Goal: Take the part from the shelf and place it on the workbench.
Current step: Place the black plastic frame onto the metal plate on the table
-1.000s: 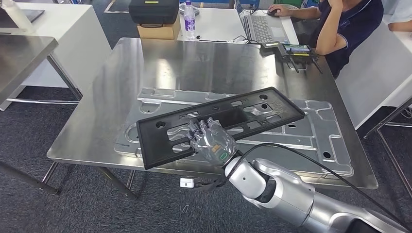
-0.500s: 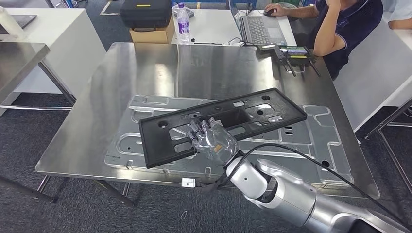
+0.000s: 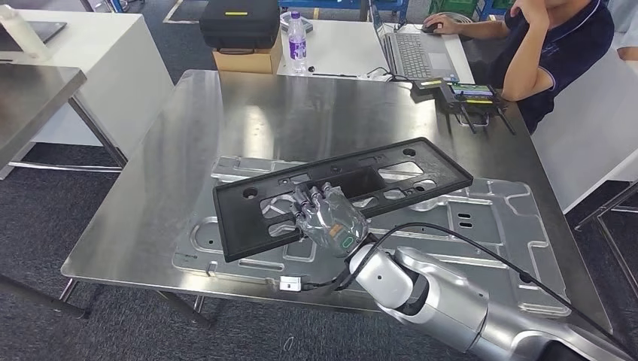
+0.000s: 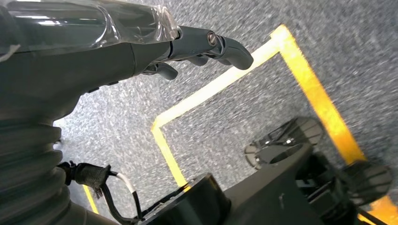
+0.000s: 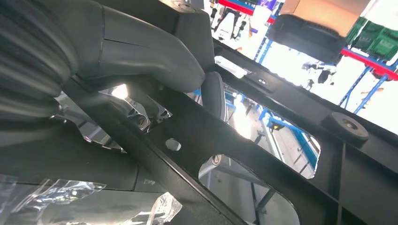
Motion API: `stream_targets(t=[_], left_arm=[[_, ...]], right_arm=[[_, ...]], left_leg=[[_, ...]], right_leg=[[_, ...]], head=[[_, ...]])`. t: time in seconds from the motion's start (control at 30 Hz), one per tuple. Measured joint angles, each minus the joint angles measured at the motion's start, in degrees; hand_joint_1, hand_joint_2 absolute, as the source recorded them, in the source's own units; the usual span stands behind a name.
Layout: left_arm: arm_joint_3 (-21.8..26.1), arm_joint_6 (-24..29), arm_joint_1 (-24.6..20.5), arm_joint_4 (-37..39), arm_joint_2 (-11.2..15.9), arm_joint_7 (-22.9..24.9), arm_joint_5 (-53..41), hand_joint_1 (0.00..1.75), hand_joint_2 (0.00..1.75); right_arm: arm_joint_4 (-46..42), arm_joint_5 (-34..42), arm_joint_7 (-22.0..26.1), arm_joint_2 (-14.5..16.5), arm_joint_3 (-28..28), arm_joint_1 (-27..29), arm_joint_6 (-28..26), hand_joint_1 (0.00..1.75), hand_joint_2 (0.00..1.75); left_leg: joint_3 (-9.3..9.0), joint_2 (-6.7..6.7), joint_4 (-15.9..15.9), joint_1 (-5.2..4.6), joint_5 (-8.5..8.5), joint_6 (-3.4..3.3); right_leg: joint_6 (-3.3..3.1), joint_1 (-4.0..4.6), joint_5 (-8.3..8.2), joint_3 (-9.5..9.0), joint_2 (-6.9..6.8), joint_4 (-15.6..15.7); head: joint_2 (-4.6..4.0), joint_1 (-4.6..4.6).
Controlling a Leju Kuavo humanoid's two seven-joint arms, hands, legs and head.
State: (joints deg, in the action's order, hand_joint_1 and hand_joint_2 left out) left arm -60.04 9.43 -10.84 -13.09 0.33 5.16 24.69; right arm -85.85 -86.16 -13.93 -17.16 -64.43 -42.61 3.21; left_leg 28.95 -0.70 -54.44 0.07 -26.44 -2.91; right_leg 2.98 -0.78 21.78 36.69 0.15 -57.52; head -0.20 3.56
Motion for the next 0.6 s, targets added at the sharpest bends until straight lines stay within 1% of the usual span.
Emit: stream_targets(t=[0.03,0.07,0.13,0.17,0.2,0.23,0.27,0.3,0.33,0.37,0.4,0.43,0.47,0.5,0.53,0.6], left_arm=[[0.0,0.0,-0.1,0.0,0.0,0.0,0.0,0.00,1.75],[0.0,0.0,-0.1,0.0,0.0,0.1,0.0,0.00,1.75],[0.0,0.0,-0.1,0.0,0.0,0.3,0.0,0.00,1.75],[0.0,0.0,-0.1,0.0,0.1,0.4,0.0,0.00,1.75],[0.0,0.0,-0.2,0.0,0.1,0.4,0.0,0.00,1.75],[0.0,0.0,-0.2,0.0,0.1,0.4,0.0,0.00,1.75],[0.0,0.1,-0.2,0.0,0.1,0.4,0.0,0.00,1.75],[0.0,0.1,-0.3,0.0,0.1,0.3,0.0,0.00,1.75],[0.0,0.1,-0.4,0.0,0.1,0.3,0.0,0.00,1.75],[0.1,0.1,-0.5,0.0,0.1,0.3,0.0,0.00,1.75],[0.1,0.2,-0.6,0.0,0.1,0.4,-0.1,0.00,1.75],[0.1,0.2,-0.5,0.0,0.1,0.5,-0.1,0.00,1.75],[0.0,0.2,-0.4,0.0,0.1,0.5,-0.1,0.00,1.75],[0.0,0.2,-0.3,0.0,0.2,0.5,-0.1,0.00,1.75],[0.0,0.2,-0.2,0.0,0.2,0.5,-0.1,0.00,1.75],[0.0,0.2,-0.1,0.0,0.3,0.5,-0.1,0.00,1.75]], right_arm=[[0.0,0.0,0.0,0.0,0.0,0.0,0.0,1.75,1.75],[0.0,0.0,0.0,0.0,0.0,0.0,0.0,1.75,1.75],[0.0,0.0,0.0,-0.1,0.0,-0.1,0.0,1.75,1.75],[0.0,0.0,0.0,-0.1,0.1,-0.1,0.0,1.75,1.75],[0.0,0.0,-0.1,0.0,0.1,-0.1,0.0,1.75,1.75],[0.0,0.0,-0.1,0.0,0.2,-0.1,0.0,1.75,1.75],[0.0,0.0,-0.1,0.0,0.2,-0.1,0.0,1.75,1.75],[0.0,0.0,-0.1,0.0,0.2,0.0,0.1,1.75,1.75],[0.0,0.0,-0.1,0.0,0.1,0.1,0.1,1.75,1.75],[0.0,0.0,-0.1,0.0,0.1,0.2,0.1,1.75,1.75],[0.0,0.0,0.0,0.0,0.2,0.2,0.1,1.75,1.75],[0.0,0.0,-0.1,0.0,0.2,0.2,0.1,1.75,1.75],[0.1,0.0,-0.1,0.0,0.2,0.1,0.1,1.75,1.75],[0.1,0.0,-0.1,0.0,0.2,0.1,0.2,1.75,1.75],[0.1,0.0,-0.1,-0.1,0.2,0.1,0.2,1.75,1.75],[0.1,0.0,-0.1,-0.1,0.2,0.1,0.2,1.75,1.75]], left_leg=[[-0.06,0.00,0.0,-0.14,-0.32,0.26],[-0.10,0.01,0.0,-0.20,-0.56,0.50],[-0.18,0.08,-0.2,-0.05,-1.12,1.01],[0.29,0.14,-1.5,0.04,-1.86,1.31],[1.48,0.19,-4.0,0.11,-3.05,1.59],[3.52,0.24,-7.9,0.22,-4.54,1.82],[6.12,0.28,-12.4,0.31,-6.01,1.99],[8.64,0.30,-16.2,0.37,-6.86,2.11],[10.41,0.32,-18.3,0.41,-6.65,2.15],[10.99,0.34,-17.9,0.40,-5.20,2.10],[10.38,0.35,-15.1,0.34,-2.69,1.90],[8.98,0.36,-10.6,0.21,0.33,1.44],[7.48,0.41,-6.7,0.00,2.56,0.85],[6.22,0.44,-3.4,-0.28,3.92,0.27],[5.56,0.46,-1.6,-0.55,4.34,-0.18],[5.18,0.40,-0.7,-0.80,3.91,-0.55]], right_leg=[[-0.31,0.08,-0.16,-0.58,0.04,1.4],[-0.69,0.23,0.25,-0.73,0.11,1.8],[-1.44,0.23,0.55,-0.90,0.18,1.8],[-1.80,0.17,0.74,-1.14,0.18,1.9],[-2.10,0.15,0.93,-1.44,0.15,1.9],[-2.36,0.19,1.19,-1.70,0.21,1.9],[-2.53,0.25,1.46,-1.93,0.26,1.9],[-2.63,0.34,1.76,-2.20,0.29,1.9],[-2.66,0.33,2.09,-2.54,0.35,1.9],[-2.63,0.39,2.44,-3.01,0.34,1.9],[-2.55,0.45,2.83,-3.64,0.37,1.9],[-2.44,0.45,3.24,-4.27,0.42,1.9],[-2.28,0.53,3.60,-4.78,0.47,2.0],[-2.06,0.53,3.85,-5.04,0.51,2.1],[-1.80,0.47,3.99,-5.06,0.50,2.2],[-1.20,0.35,4.04,-4.98,0.45,2.4]], head=[[0.00,0.01],[0.00,0.02],[0.01,0.03],[0.01,0.08],[0.01,0.13],[0.00,0.20],[0.01,0.25],[0.01,0.26],[0.01,0.28],[0.01,0.29],[0.00,0.30],[0.00,0.30],[0.00,0.27],[0.01,0.25],[0.01,0.23],[0.02,0.22]])
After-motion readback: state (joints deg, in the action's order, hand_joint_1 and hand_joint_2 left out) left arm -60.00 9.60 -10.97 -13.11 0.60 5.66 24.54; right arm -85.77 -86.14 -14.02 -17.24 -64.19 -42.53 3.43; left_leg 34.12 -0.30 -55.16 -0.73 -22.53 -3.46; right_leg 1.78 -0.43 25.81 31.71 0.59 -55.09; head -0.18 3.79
